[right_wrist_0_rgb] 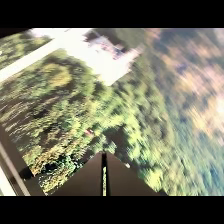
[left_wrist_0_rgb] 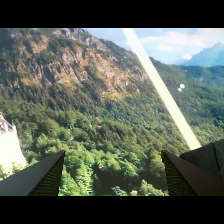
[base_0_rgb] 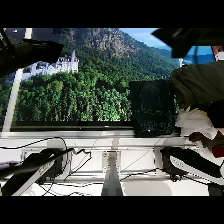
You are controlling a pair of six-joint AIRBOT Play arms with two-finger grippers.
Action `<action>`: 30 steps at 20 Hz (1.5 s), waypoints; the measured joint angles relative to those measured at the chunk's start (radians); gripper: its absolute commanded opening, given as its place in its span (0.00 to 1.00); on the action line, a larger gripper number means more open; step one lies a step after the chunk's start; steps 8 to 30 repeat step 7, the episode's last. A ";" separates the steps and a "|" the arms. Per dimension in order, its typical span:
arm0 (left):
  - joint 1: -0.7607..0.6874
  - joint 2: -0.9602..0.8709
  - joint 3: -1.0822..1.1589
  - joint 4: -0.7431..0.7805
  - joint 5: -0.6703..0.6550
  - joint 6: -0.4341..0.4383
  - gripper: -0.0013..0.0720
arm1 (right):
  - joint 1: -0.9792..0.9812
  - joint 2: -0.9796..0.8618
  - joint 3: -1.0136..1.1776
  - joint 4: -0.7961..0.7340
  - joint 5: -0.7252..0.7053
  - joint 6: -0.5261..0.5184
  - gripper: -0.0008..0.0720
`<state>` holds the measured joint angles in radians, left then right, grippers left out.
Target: Fold the clothes and pants, and hang the long-sleeved shirts on hangers.
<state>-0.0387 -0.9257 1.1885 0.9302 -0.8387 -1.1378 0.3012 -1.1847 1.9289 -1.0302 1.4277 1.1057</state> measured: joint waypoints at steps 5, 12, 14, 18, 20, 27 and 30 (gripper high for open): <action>0.000 0.000 0.000 0.000 0.000 0.000 0.98 | 0.064 -0.032 0.000 -0.026 -0.039 -0.059 0.05; 0.000 0.000 0.000 0.000 0.000 0.000 0.98 | 0.072 -0.037 0.000 -0.037 -0.045 -0.068 0.05; 0.000 0.000 0.000 0.000 0.000 0.000 0.98 | 0.072 -0.037 0.000 -0.037 -0.045 -0.068 0.05; 0.000 0.000 0.000 0.000 0.000 0.000 0.98 | 0.072 -0.037 0.000 -0.037 -0.045 -0.068 0.05; 0.000 0.000 0.000 0.000 0.000 0.000 0.98 | 0.072 -0.037 0.000 -0.037 -0.045 -0.068 0.05; 0.000 0.000 0.000 0.000 0.000 0.000 0.98 | 0.072 -0.037 0.000 -0.037 -0.045 -0.068 0.05; 0.000 0.000 0.000 0.000 0.000 0.000 0.98 | 0.072 -0.037 0.000 -0.037 -0.045 -0.068 0.05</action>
